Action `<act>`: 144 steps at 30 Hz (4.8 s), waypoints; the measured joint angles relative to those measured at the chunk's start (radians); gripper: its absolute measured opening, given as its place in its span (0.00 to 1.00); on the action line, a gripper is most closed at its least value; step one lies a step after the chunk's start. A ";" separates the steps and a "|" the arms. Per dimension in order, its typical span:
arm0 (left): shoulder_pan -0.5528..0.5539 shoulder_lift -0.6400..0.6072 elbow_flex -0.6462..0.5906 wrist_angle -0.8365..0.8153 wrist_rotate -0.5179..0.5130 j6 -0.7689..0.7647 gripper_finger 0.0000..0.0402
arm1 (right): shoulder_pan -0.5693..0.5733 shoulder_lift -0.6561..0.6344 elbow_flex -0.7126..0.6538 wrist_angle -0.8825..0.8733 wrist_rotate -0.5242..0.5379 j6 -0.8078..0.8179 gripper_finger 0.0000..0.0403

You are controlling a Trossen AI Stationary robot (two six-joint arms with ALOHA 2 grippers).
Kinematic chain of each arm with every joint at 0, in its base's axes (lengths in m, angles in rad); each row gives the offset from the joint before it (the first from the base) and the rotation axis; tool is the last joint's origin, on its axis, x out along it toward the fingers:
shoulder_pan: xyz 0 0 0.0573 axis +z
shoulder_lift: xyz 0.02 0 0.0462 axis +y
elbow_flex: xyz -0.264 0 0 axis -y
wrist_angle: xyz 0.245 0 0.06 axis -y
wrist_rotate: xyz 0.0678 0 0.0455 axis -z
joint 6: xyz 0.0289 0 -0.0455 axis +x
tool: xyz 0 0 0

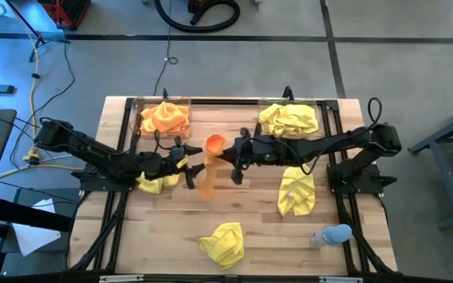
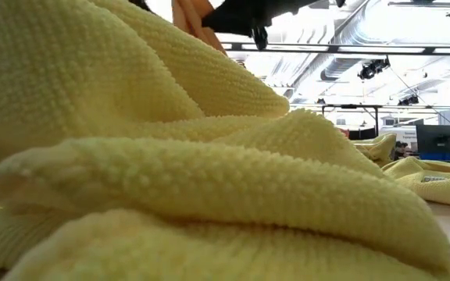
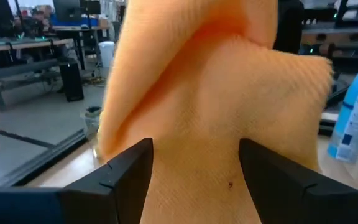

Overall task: Sort microfiber towel by color & place in baskets
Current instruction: Put the orange microfiber cloth into the left transparent bin

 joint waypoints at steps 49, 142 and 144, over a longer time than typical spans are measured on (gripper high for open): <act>0.066 -0.311 0.446 -1.186 -0.459 0.050 0.00 | 0.090 -0.096 -0.238 -0.552 0.238 0.456 0.36; 1.033 0.063 0.419 -1.608 0.029 -0.609 0.41 | 0.058 -0.097 -0.374 -0.130 0.090 0.278 0.34; 1.044 0.100 0.419 -1.655 0.154 -0.600 0.40 | 0.058 -0.097 -0.374 -0.130 0.090 0.278 0.34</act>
